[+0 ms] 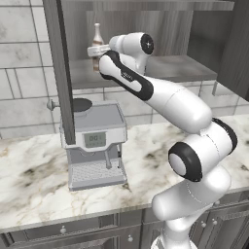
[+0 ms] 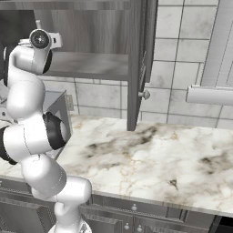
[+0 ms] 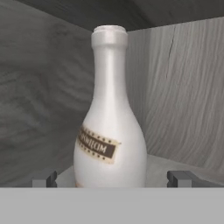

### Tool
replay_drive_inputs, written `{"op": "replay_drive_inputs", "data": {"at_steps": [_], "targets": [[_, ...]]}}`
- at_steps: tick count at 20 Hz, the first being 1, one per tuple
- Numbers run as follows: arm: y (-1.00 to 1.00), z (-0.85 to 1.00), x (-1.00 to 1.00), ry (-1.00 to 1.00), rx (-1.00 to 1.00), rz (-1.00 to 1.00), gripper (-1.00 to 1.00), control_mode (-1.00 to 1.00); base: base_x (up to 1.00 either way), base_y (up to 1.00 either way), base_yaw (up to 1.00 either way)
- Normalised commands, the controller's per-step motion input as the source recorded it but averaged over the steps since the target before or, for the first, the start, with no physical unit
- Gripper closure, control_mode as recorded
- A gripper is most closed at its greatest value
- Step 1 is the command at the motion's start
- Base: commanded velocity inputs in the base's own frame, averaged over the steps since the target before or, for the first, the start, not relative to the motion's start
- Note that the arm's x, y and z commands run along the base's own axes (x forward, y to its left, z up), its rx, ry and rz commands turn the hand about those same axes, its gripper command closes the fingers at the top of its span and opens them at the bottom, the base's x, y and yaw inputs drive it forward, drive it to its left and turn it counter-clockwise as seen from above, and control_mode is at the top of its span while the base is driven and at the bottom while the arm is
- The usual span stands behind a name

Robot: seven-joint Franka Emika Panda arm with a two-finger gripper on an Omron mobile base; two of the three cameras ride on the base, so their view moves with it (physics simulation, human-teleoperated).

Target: Get the candle and the liquor from the cabinet and move them to the dining counter.

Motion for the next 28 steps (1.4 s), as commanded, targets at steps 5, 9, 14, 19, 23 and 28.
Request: {"op": "replay_drive_inputs", "data": {"at_steps": [5, 9, 14, 19, 23, 28], "targets": [[0.00, -0.07, 0.08, 0.00, 0.00, 0.00, -1.00, -1.00, 0.00, 0.00, 0.00], [0.00, -0.08, 0.07, 0.00, 0.00, 0.00, -1.00, -1.00, 0.00, 0.00, 0.00], [0.02, -0.07, 0.09, 0.00, 0.00, 0.00, -1.00, -1.00, 0.00, 0.00, 0.00], [0.05, -0.09, 0.08, 0.00, 0.00, 0.00, -1.00, -1.00, 0.00, 0.00, 0.00], [0.05, -0.10, 0.05, 0.00, 0.00, 0.00, -1.00, -1.00, 0.00, 0.00, 0.00], [0.04, -0.05, 0.02, 0.00, 0.00, 0.00, 1.00, -1.00, 0.00, 0.00, 0.00]]}}
